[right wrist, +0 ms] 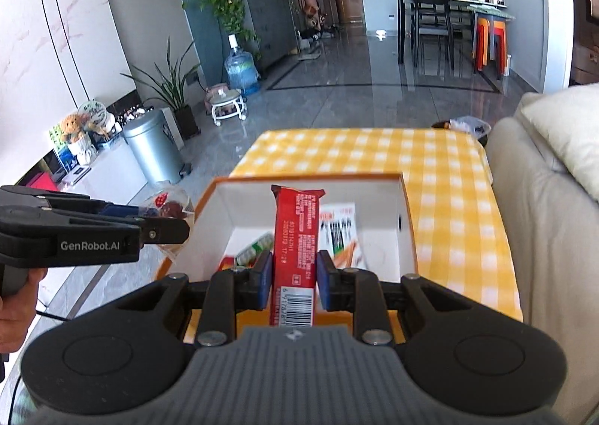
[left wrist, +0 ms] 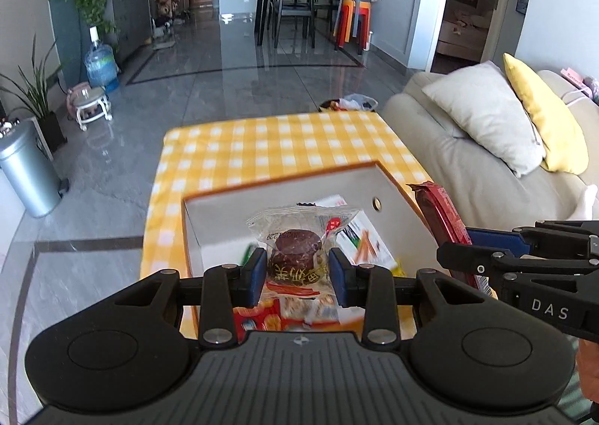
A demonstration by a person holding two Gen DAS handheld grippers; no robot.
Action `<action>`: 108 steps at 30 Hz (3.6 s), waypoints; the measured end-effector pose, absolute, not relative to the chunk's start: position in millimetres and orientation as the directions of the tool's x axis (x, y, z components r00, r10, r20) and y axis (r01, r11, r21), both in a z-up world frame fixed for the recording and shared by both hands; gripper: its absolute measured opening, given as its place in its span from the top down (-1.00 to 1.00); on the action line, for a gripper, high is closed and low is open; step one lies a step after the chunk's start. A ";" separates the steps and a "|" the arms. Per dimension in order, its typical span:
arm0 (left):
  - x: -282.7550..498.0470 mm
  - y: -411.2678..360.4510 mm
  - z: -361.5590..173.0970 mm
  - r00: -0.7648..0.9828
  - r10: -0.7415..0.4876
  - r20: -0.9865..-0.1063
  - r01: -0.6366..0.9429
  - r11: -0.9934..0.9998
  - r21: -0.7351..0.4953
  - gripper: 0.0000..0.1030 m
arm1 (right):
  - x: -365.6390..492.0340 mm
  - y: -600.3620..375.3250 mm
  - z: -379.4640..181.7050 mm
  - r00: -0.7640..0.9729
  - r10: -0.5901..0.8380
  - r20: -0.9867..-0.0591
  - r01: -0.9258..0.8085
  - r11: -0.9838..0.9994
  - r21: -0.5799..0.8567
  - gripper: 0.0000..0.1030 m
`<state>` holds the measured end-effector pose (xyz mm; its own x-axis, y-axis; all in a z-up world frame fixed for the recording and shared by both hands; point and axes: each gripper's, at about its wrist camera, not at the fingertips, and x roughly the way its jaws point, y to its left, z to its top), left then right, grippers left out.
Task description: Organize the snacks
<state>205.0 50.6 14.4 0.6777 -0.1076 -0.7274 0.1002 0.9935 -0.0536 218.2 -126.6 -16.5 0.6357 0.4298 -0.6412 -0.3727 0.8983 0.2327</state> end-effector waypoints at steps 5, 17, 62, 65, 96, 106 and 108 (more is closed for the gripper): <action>229.4 54.3 15.6 0.676 -0.075 -0.733 0.099 0.995 -0.011 0.23 | 247.4 -117.8 -14.2 0.636 0.426 -0.644 -0.391 0.897 0.207 0.58; 287.2 65.6 -41.8 0.568 -0.015 -0.823 0.104 0.993 0.054 0.23 | 332.5 -98.0 -62.1 0.499 0.423 -0.756 -0.394 0.888 0.237 0.58; 325.6 52.8 -139.6 0.384 0.162 -0.909 0.299 0.910 0.288 0.20 | 375.7 -34.8 -129.7 0.357 0.339 -0.870 -0.500 0.856 0.128 0.25; 323.3 50.3 -140.8 0.389 0.181 -0.903 0.308 0.899 0.313 0.08 | 373.1 -37.7 -129.2 0.356 0.329 -0.875 -0.491 0.862 0.125 0.23; 206.8 53.6 -31.7 0.697 0.072 -0.713 0.163 0.953 0.256 -0.12 | 248.8 -95.2 -38.2 0.648 0.333 -0.685 -0.376 0.922 0.091 -0.07; 148.3 46.5 -34.4 0.711 0.017 -0.703 0.169 0.967 0.193 -0.17 | 179.2 -125.1 -38.8 0.707 0.302 -0.640 -0.317 0.944 0.095 -0.26; 138.7 47.4 -38.1 0.703 -0.001 -0.711 0.162 0.974 0.158 -0.17 | 168.9 -130.5 -44.2 0.705 0.291 -0.647 -0.308 0.947 0.091 -0.26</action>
